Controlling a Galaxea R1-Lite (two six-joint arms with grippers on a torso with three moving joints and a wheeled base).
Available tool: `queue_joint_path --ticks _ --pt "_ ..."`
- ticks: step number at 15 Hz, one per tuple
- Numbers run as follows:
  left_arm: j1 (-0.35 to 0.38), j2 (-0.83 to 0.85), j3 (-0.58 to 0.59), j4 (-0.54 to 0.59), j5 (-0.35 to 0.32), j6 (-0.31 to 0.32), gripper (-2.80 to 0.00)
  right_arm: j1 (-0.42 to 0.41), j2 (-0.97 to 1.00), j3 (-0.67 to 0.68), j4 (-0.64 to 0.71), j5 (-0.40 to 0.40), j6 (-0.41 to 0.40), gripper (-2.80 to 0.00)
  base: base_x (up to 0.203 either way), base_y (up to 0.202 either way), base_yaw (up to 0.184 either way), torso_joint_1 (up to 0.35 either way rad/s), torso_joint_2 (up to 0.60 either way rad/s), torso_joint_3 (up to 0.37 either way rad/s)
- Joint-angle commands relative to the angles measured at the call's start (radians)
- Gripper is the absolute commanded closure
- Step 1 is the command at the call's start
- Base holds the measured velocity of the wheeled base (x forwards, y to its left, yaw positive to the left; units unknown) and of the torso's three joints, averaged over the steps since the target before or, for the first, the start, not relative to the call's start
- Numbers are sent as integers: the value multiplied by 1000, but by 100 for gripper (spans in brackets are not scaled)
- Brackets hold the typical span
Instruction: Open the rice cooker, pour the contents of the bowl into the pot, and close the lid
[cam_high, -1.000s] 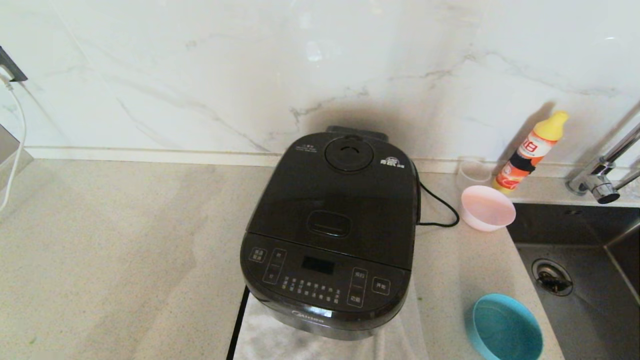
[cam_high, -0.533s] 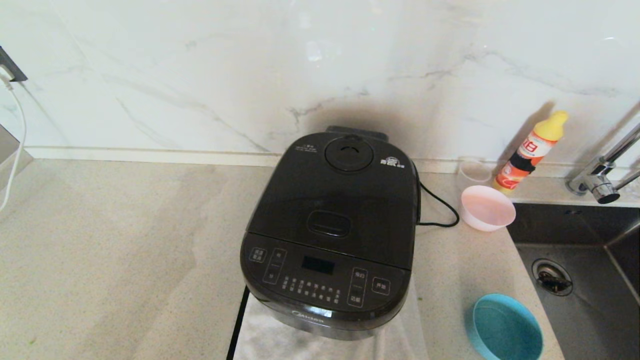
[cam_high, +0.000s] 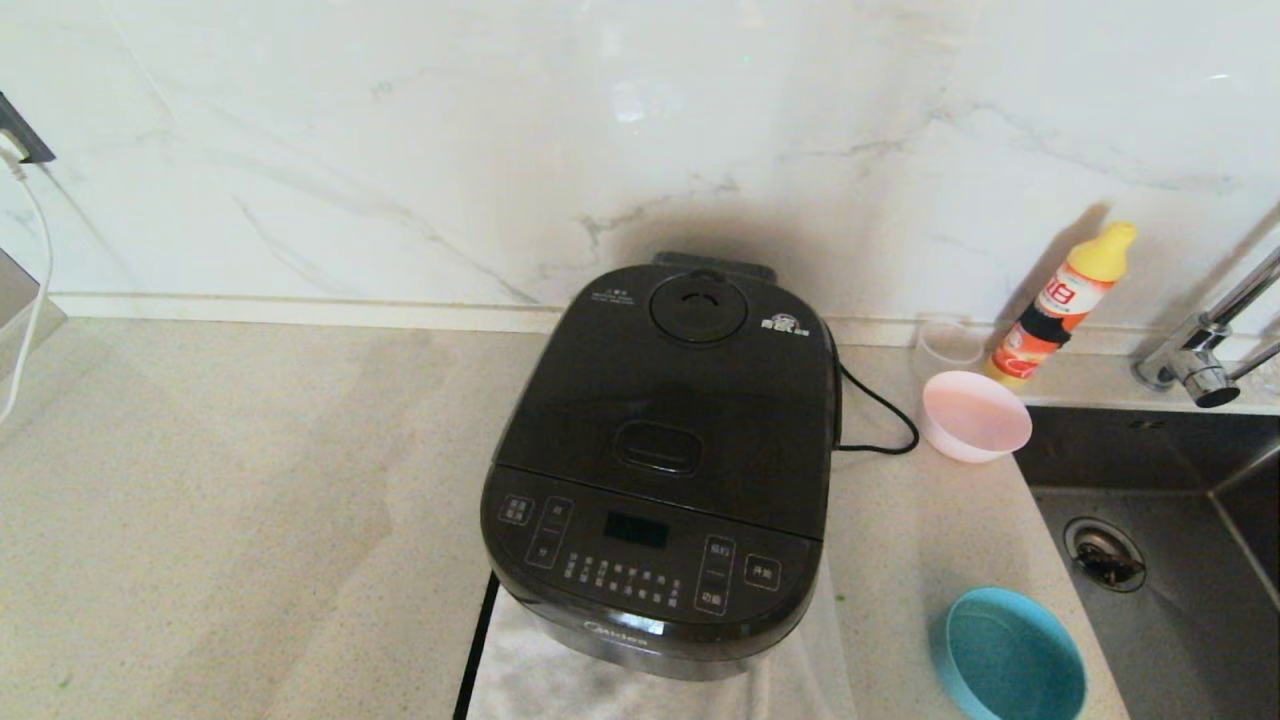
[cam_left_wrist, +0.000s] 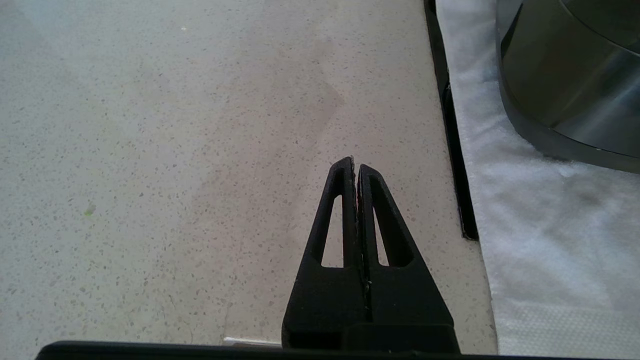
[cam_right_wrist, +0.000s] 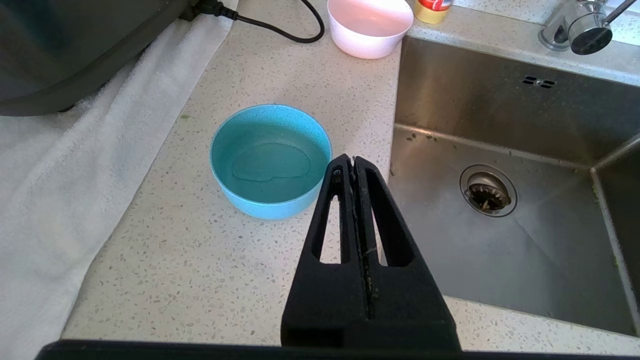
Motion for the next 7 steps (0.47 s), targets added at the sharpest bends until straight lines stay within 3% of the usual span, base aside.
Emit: queue_joint_path --ticks 1,7 --pt "0 1 2 0 0 0 0 0 1 2 1 1 -1 0 0 0 0 0 0 0" --pt "0 1 2 2 0 0 0 1 0 2 6 1 6 0 0 0 0 0 0 0"
